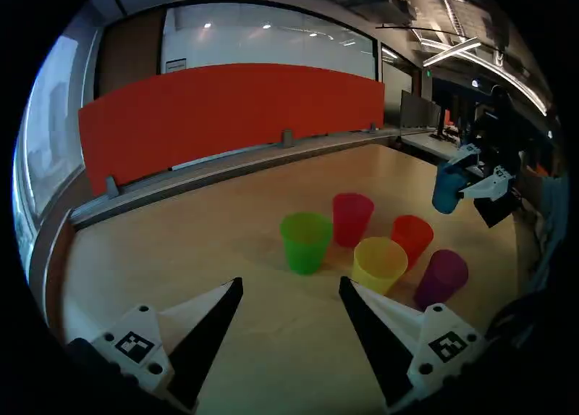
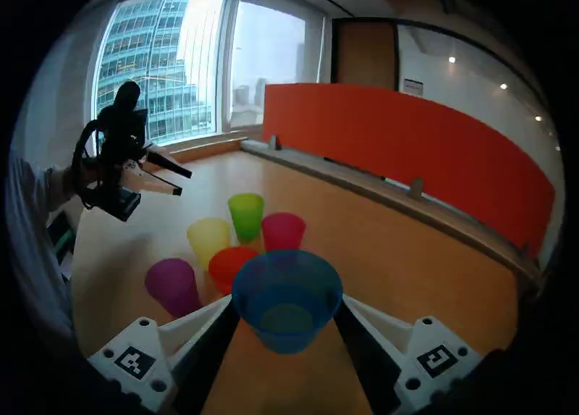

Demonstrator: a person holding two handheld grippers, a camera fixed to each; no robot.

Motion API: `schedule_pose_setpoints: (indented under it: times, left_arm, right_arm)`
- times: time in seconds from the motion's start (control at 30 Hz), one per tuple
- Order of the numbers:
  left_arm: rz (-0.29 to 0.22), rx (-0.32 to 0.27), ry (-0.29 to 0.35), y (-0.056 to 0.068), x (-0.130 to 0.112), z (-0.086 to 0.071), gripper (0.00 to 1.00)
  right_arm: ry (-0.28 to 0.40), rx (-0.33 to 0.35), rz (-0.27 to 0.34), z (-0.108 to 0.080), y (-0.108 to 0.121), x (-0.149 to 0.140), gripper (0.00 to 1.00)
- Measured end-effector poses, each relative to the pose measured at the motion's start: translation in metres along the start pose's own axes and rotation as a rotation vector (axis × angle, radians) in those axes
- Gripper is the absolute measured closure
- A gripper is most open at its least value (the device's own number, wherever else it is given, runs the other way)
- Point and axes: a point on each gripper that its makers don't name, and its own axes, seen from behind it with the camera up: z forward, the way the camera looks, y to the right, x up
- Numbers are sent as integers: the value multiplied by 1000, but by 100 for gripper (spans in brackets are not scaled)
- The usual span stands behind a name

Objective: Pour water

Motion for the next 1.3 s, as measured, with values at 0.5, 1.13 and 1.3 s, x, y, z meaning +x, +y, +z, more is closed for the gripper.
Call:
schedule_pose_setpoints:
  times: [0.5,1.13,1.3]
  left_arm:
    - [26,-57,-66,4,0,30,1]
    - [51,-122,-182,10,1,87,1]
    - [61,-133,-201,15,3,100,0]
  right_arm:
    - [169,-36,-3,-25,-6,56,11]
    - [323,-64,-5,-59,-4,106,11]
    - [327,-69,-8,-61,-1,107,11]
